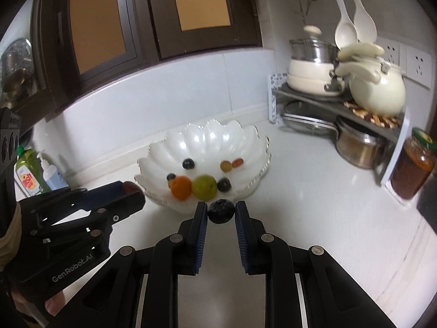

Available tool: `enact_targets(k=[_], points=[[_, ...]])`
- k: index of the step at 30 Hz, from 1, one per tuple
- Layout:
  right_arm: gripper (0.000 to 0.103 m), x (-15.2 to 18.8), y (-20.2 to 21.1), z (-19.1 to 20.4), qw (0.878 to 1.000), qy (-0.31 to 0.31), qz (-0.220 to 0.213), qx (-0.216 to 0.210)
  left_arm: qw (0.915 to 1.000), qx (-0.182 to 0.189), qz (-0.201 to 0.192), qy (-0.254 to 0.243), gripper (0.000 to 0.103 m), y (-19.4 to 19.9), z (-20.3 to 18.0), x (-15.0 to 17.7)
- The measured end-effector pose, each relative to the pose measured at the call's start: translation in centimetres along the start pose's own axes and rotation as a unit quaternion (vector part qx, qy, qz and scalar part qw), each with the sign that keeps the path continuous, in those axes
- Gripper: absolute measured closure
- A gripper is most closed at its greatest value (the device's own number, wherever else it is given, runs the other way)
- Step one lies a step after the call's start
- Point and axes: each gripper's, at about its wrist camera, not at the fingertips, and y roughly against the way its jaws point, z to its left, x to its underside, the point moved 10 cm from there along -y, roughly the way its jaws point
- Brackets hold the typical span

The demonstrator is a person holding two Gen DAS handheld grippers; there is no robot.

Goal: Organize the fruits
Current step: 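Carry the red date in the left tool while the right tool carries the blueberry over the bowl, then open both tools over the bowl to drop the date and blueberry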

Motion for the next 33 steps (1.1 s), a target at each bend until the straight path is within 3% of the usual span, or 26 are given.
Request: enact_targets(k=[17, 33], points=[[0.08, -5.1, -3.9, 1.9, 1.0, 0.01, 0.001, -0.025, 0.9974, -0.057, -0.02, 0.038, 0.075, -0.8, 4.3, -5.2], [0.08, -8.8, -11.1, 1.1, 0.998, 0.025, 0.058, -0.011, 0.9943, -0.077, 0.021, 0.07, 0.075, -6.7, 7.3, -7.8]])
